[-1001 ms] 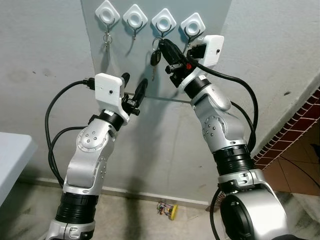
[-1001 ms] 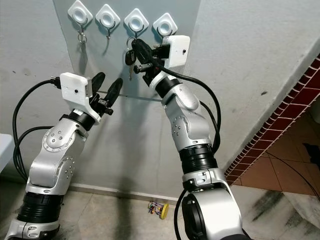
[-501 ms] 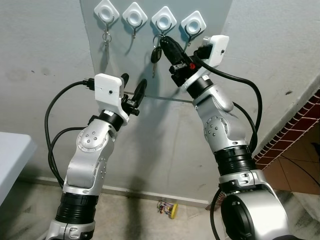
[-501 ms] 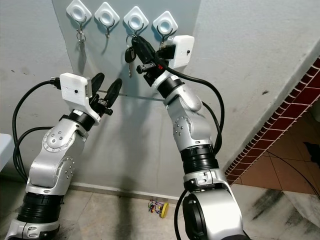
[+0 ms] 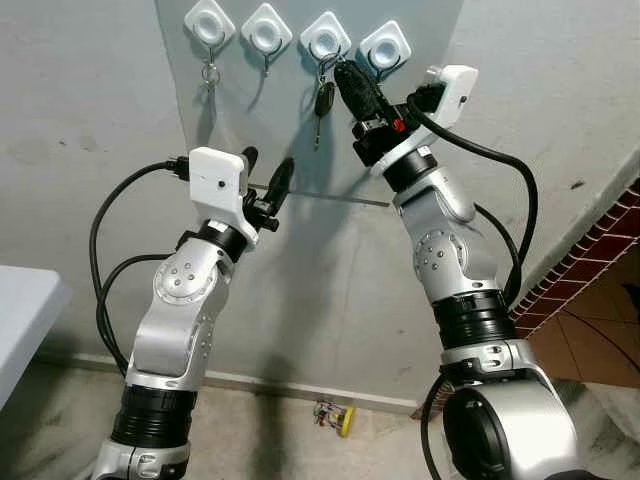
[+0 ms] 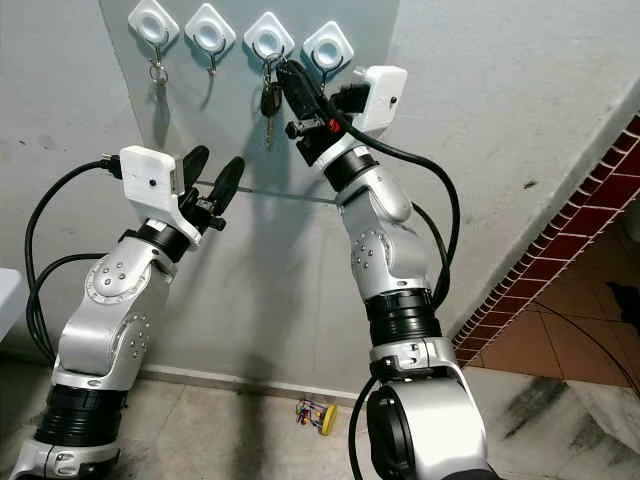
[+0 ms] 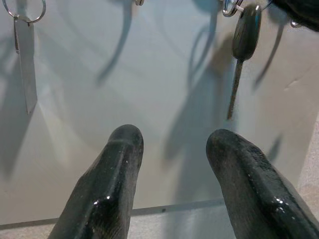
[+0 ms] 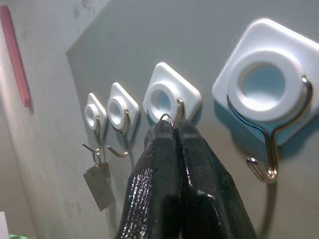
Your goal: Hang keys on a hook
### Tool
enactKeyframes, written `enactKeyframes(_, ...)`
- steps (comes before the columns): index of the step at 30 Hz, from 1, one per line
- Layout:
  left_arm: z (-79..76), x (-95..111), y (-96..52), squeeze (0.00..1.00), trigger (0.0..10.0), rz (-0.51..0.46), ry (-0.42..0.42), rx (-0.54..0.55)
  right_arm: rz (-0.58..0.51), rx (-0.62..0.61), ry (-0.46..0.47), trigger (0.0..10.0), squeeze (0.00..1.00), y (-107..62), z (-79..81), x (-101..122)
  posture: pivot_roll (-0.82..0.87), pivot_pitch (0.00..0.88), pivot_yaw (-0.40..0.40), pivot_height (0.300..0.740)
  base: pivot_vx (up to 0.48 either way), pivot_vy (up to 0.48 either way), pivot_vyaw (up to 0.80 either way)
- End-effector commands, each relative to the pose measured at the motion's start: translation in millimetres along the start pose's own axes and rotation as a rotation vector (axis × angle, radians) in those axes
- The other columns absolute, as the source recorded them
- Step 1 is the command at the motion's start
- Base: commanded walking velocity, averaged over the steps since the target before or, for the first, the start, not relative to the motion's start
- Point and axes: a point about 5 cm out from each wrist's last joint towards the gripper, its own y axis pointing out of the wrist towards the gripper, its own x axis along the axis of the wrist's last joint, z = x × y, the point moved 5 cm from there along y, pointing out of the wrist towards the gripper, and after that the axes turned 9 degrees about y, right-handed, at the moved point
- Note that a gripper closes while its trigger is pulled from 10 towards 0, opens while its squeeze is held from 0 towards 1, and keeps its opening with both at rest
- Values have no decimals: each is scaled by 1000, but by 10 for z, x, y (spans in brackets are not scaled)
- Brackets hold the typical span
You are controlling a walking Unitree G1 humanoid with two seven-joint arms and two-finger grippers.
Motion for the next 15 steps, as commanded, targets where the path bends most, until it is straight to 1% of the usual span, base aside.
enactKeyframes(1,0,33,-5,0,10000,-5,4,3,15,-25,1,10000,0,9,-51,9,-38,90,-77,740,0,0,0)
enactKeyframes(3,1,35,-5,0,10000,-5,3,4,24,-36,2,10000,0,9,-65,-7,-38,89,-77,740,0,0,0)
enactKeyframes(8,-6,35,-5,0,10000,-5,0,1,60,-70,-29,10000,0,-6,-115,-79,-38,87,-77,740,0,0,0)
enactKeyframes(14,-5,36,-4,0,10000,-6,0,2,91,-80,-47,10000,0,-33,-132,-151,-36,84,-78,740,0,0,0)
enactKeyframes(15,-5,35,-6,0,10000,-6,0,3,91,-78,-41,10000,157,-39,-127,-159,-36,81,-78,740,0,0,0)
